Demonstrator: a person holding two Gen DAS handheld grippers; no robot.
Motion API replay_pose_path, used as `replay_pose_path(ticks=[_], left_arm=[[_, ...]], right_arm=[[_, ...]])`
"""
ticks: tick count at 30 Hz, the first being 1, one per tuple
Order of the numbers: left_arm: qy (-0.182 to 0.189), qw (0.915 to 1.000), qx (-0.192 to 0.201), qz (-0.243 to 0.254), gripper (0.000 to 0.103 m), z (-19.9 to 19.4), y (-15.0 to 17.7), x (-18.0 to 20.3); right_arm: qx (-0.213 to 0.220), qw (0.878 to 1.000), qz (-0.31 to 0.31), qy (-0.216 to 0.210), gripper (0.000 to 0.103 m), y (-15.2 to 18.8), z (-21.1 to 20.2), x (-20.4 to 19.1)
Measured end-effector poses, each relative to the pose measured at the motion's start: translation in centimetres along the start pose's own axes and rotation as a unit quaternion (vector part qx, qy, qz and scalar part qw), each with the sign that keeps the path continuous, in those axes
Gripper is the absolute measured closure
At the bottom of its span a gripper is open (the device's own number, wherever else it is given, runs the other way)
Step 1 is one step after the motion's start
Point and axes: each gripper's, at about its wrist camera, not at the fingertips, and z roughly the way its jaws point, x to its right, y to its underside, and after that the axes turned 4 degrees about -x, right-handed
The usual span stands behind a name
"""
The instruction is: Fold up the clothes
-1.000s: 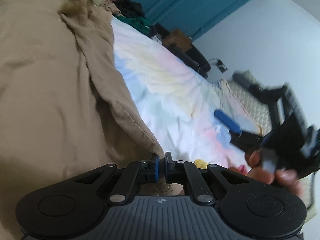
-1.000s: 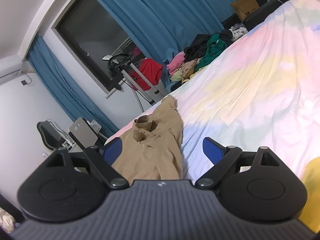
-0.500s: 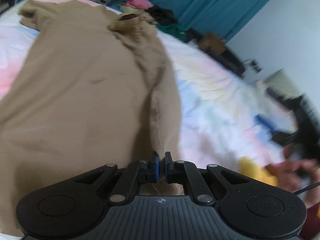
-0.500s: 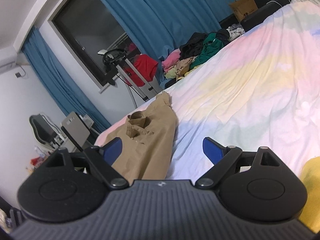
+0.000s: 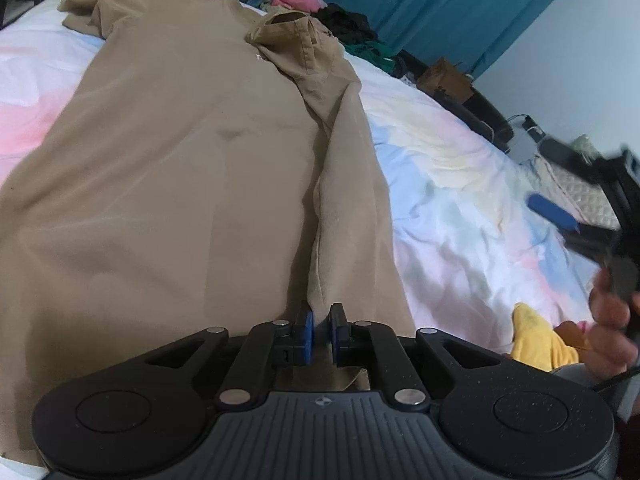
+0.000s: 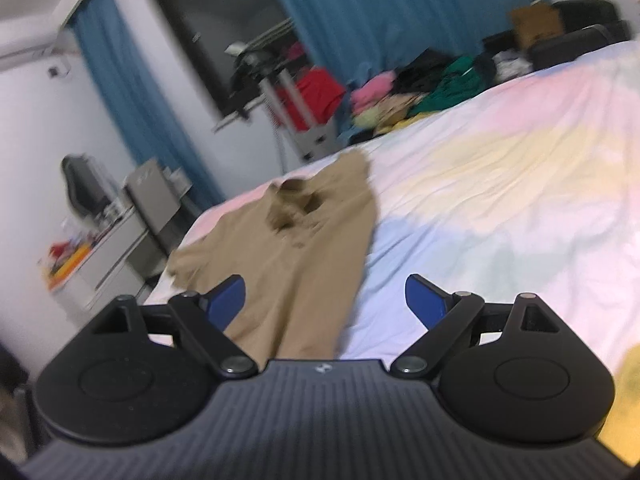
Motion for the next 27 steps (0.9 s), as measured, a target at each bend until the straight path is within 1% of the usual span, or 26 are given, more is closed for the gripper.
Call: replay_pose_path(ticks=[2,5,6,7,8,9,12,13,14,15,17,19,20,21,22,23,24,25,27], left_arm=[[0.003,1.0,0.004,-0.001,0.087,0.1,-0.1,0.0],[0.016,0.9999,0.003,-0.005,0.086,0.4,0.0,0.0],[0.022,0.9997,0.002,-0.007,0.085,0.6,0.0,-0.1],[0.027,0.9996,0.001,-0.009,0.081,0.7,0.0,-0.1],[0.031,0.9995,0.003,-0.009,0.078,0.9,0.0,-0.1],[0.034,0.9994,0.005,-0.009,0.077,1.1,0.0,-0.1],[0.038,0.9992,0.004,-0.003,0.077,2.0,0.1,-0.2],[0.039,0.9992,0.003,-0.002,0.079,2.2,0.2,-0.3],[0.039,0.9992,0.004,-0.005,0.089,2.3,0.4,-0.5],[0.042,0.9991,0.005,-0.008,0.094,2.3,0.5,-0.6],[0.045,0.9988,0.007,-0.015,0.097,2.1,0.8,-0.9],[0.052,0.9983,0.007,-0.026,0.097,1.7,1.3,-1.2],[0.057,0.9979,0.007,-0.031,0.098,1.5,1.4,-1.4],[0.061,0.9975,0.007,-0.035,0.098,1.3,1.5,-1.5],[0.063,0.9972,0.008,-0.039,0.098,1.0,1.8,-1.7],[0.063,0.9971,0.008,-0.041,0.099,0.8,2.0,-1.7],[0.061,0.9972,0.008,-0.042,0.099,0.6,2.2,-1.8],[0.059,0.9973,0.009,-0.043,0.099,0.4,2.4,-1.8],[0.056,0.9972,0.009,-0.049,0.099,0.1,2.7,-1.7]], right_arm=[[-0.019,1.0,-0.012,-0.02,0.014,-1.3,1.8,-1.1],[-0.036,0.997,-0.061,-0.033,0.014,-3.4,4.9,-3.4],[-0.046,0.996,-0.076,-0.032,0.016,-4.2,6.5,-4.0],[-0.057,0.994,-0.09,-0.03,0.021,-5.0,8.2,-4.7],[-0.068,0.992,-0.102,-0.025,0.024,-5.7,10.0,-5.2],[-0.076,0.99,-0.115,-0.02,0.024,-6.3,11.9,-5.8],[-0.078,0.982,-0.174,-0.006,0.024,-7.4,17.9,-7.6],[-0.084,0.978,-0.19,-0.003,0.025,-7.5,19.9,-8.2],[-0.09,0.975,-0.204,0.004,0.026,-7.6,22.0,-8.9],[-0.092,0.972,-0.217,0.011,0.026,-7.6,23.8,-9.4],[-0.093,0.966,-0.238,0.03,0.031,-7.6,27.4,-10.1],[-0.096,0.963,-0.248,0.047,0.031,-7.7,30.4,-10.5],[-0.1,0.96,-0.255,0.057,0.038,-7.6,31.7,-10.7],[-0.105,0.954,-0.271,0.072,0.046,-7.4,32.9,-11.0],[-0.11,0.948,-0.286,0.088,0.061,-7.2,34.0,-11.3],[-0.115,0.943,-0.295,0.107,0.082,-7.0,35.0,-11.6],[-0.118,0.941,-0.296,0.118,0.091,-7.1,35.5,-11.7],[-0.112,0.942,-0.293,0.12,0.095,-7.3,35.6,-11.9],[-0.078,0.952,-0.279,0.101,0.098,-8.1,34.8,-12.3]])
